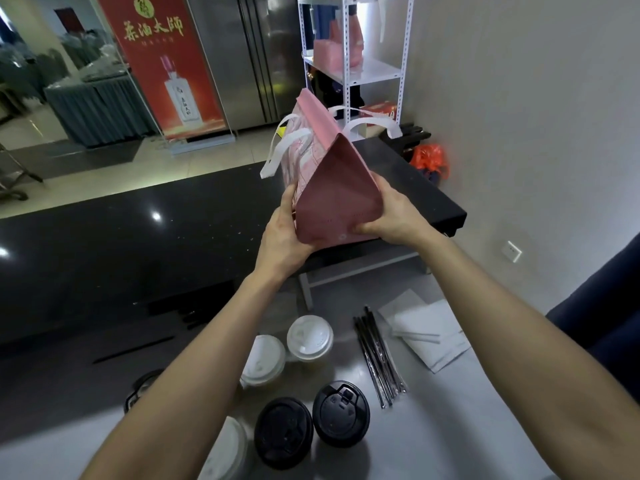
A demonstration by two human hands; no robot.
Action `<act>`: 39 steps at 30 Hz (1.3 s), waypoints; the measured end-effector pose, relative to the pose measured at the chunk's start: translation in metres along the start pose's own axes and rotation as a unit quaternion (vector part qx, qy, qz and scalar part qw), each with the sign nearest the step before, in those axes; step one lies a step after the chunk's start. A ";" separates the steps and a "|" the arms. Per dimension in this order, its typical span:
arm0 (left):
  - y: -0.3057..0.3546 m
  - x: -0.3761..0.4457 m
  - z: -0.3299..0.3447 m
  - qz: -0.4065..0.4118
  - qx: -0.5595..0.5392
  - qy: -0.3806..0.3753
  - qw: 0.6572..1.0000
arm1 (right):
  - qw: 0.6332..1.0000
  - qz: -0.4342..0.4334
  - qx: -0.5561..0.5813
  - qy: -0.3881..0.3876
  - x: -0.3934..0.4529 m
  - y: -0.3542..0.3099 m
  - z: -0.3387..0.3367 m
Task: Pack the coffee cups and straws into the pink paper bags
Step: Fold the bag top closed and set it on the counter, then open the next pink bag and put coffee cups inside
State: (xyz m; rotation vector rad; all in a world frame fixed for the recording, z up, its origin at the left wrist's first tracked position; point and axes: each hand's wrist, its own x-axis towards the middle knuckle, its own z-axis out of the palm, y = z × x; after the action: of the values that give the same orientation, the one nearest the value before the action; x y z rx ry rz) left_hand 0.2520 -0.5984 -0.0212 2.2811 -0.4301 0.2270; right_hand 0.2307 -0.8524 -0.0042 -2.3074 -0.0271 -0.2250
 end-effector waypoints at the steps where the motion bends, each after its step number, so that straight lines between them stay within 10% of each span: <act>1: 0.002 -0.001 -0.001 -0.001 0.001 -0.001 1.000 | 1.000 0.005 -0.006 0.000 -0.002 -0.002 -0.001; 9: -0.007 -0.039 -0.056 -0.017 0.095 -0.026 0.995 | 0.971 0.130 -0.187 -0.075 -0.060 -0.032 -0.009; 20: -0.100 -0.194 -0.203 -0.124 0.360 -0.182 0.907 | 0.943 -0.086 -0.228 -0.228 -0.126 -0.166 0.149; 30: -0.211 -0.327 -0.383 -0.166 0.379 -0.132 0.901 | 0.916 -0.139 -0.262 -0.270 -0.188 -0.315 0.342; 39: -0.273 -0.406 -0.554 -0.076 0.358 -0.032 0.930 | 0.962 -0.082 -0.152 -0.212 -0.273 -0.471 0.492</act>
State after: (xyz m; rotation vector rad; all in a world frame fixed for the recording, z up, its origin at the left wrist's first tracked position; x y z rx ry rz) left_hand -0.0367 0.0786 0.0477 3.0319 -0.2130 0.2607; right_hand -0.0047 -0.1584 -0.0342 -2.6212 -0.4279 0.2001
